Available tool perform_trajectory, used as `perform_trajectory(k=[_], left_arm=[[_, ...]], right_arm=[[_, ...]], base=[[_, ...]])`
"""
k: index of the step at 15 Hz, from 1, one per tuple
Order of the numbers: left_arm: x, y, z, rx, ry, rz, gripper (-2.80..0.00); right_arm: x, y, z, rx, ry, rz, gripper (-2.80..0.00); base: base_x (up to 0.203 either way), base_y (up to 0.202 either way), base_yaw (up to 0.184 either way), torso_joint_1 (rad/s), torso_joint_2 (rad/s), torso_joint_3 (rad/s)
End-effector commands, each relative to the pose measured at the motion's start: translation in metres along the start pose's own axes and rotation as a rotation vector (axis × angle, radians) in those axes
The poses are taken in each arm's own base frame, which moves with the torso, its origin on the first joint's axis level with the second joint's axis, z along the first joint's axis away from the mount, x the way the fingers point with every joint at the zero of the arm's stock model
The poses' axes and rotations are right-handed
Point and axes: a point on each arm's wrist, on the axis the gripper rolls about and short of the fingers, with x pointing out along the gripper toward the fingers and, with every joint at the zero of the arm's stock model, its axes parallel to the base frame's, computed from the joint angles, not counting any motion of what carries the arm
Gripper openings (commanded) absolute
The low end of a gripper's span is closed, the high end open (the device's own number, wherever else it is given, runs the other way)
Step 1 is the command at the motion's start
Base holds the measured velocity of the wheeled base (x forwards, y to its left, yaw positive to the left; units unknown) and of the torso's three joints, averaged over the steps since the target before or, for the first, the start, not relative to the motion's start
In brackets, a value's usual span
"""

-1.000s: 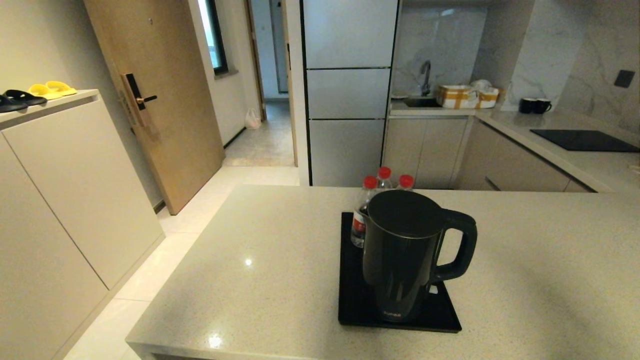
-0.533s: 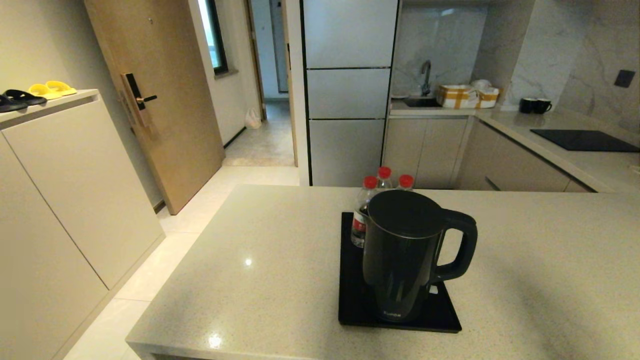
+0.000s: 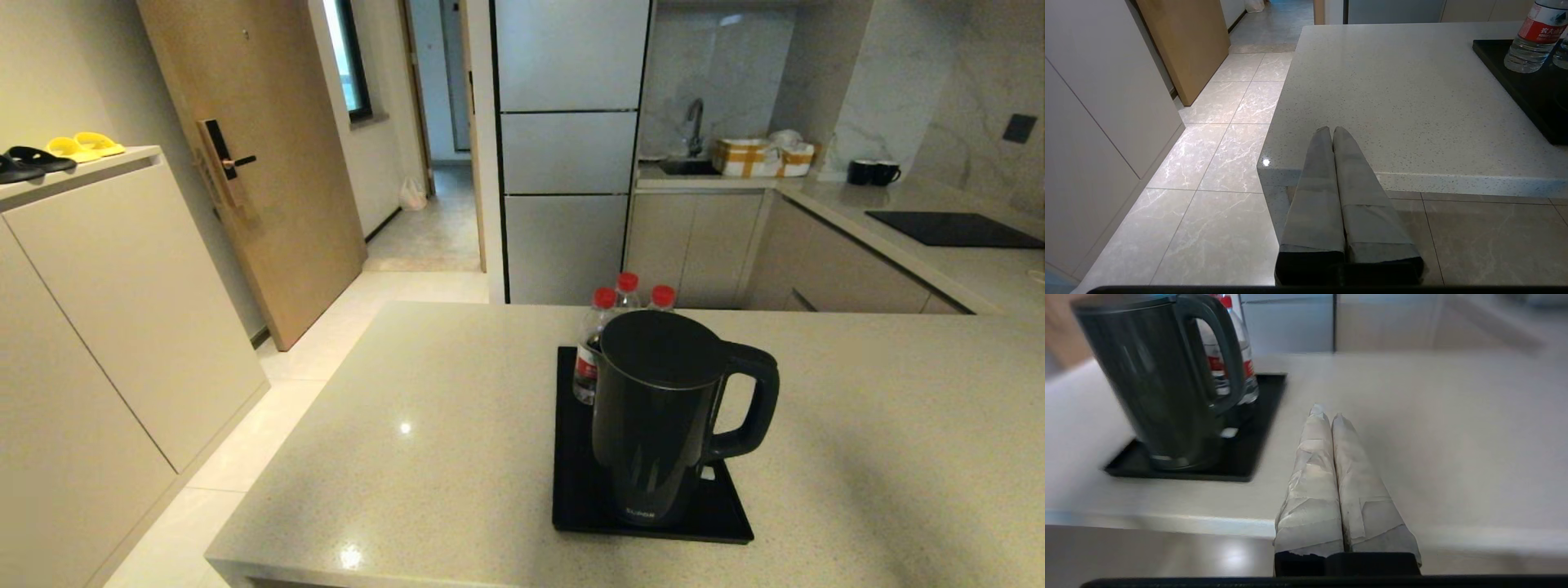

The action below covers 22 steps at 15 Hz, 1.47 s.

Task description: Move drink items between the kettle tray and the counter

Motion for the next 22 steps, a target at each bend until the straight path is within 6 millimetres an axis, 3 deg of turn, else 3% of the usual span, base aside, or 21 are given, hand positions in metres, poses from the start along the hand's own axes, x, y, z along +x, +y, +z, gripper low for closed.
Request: perform_trajectory(k=[1, 3, 7, 22], left_arm=[[0.0001, 0.0000, 0.0001, 0.001, 0.001, 0.001, -2.80], [0.0001, 0.0000, -0.0001, 0.001, 0.001, 0.001, -2.80], [0.0001, 0.0000, -0.0002, 0.001, 0.002, 0.001, -2.80], [0.0000, 0.0000, 0.0001, 0.001, 0.002, 0.001, -2.80]], right_arm=[[0.0002, -0.0002, -0.0010, 0.010, 0.006, -0.008, -2.80], [0.0001, -0.0002, -0.0039, -0.104, 0.035, -0.002, -2.80], [0.0000, -0.0003, -0.0045, -0.011, 0.041, -0.010, -2.80], [0.0000, -0.0003, -0.0043, -0.011, 0.040, -0.010, -2.80]], base=[[0.000, 0.000, 0.000, 0.000, 0.00, 0.000], [0.000, 0.000, 0.000, 0.000, 0.00, 0.000], [0.000, 0.000, 0.000, 0.000, 0.00, 0.000], [0.000, 0.000, 0.000, 0.000, 0.00, 0.000]])
